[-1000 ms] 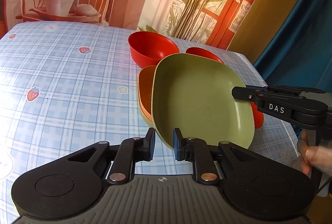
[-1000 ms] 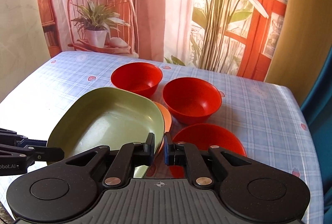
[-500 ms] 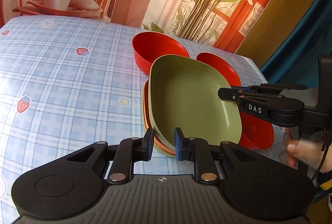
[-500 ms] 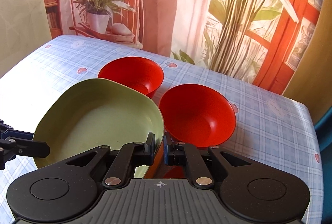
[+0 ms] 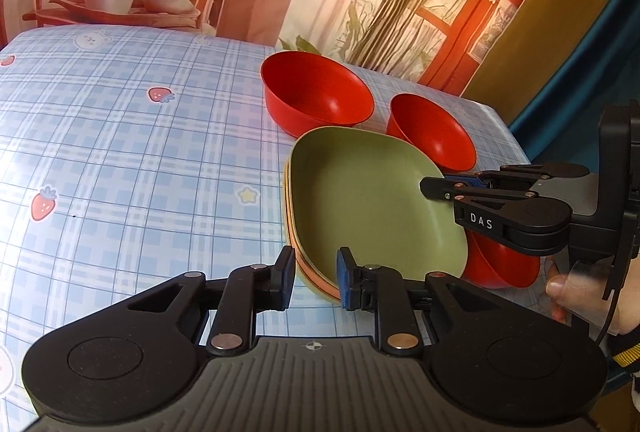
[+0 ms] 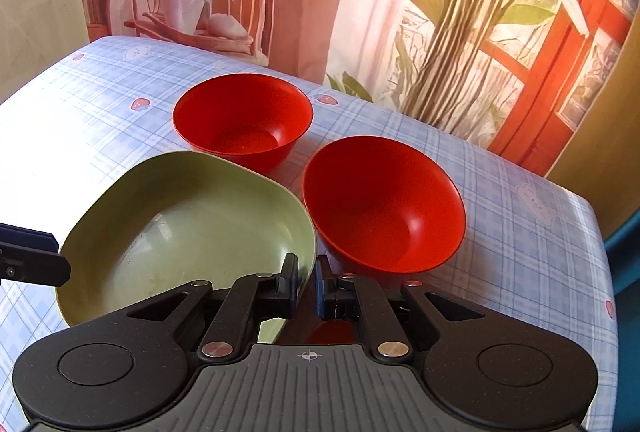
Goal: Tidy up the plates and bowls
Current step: 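Grasp the rim of a red bowl with the left gripper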
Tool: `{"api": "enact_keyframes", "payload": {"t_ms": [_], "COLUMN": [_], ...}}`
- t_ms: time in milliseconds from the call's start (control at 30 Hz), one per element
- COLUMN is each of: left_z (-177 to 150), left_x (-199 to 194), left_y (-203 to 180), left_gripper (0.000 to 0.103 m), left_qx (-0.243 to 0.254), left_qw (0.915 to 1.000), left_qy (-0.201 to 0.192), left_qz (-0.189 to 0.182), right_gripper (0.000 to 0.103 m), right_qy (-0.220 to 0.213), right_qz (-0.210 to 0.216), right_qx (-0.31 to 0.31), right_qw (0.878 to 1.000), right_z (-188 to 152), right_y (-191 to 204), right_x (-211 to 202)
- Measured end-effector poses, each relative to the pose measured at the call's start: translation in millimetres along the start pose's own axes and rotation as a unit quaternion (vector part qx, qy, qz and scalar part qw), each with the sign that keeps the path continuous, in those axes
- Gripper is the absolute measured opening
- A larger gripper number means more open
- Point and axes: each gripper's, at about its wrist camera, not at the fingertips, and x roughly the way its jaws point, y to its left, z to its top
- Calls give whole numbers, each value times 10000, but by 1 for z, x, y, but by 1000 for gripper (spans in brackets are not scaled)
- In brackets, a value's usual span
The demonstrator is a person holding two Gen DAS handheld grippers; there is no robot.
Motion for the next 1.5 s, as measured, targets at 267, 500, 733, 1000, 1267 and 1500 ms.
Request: {"api": "enact_keyframes", "payload": {"t_ms": [267,500,733,1000,1267,1500], "left_z": [1,20,40,77,107,108], "left_x": [-6,-23,-25,-7,36,73], "left_y": [-4,-1,3,9,26,37], "left_gripper": [25,25,25,25,25,25], "left_qx": [199,337,379,373,67,-151], "left_qw": [9997,9987,9982,9974,9990,9997], "left_qy": [-82,-299,-383,-519,-391,-133], "left_qz": [125,239,262,318,229,126], "right_gripper": [16,19,20,23,23,23], "right_qy": [-60,-364,-647,-819,-768,-554], "right_qz": [-35,88,78,207,485,552], "right_qx": [121,302,789,1048,917,803], "right_qw": [9999,9988,9947,9909,9916,9937], "right_z": [-4,1,11,38,72,89], "right_y": [0,-18,-53,-66,-50,-39], "right_x": [-14,-36,-46,-34,11,51]}}
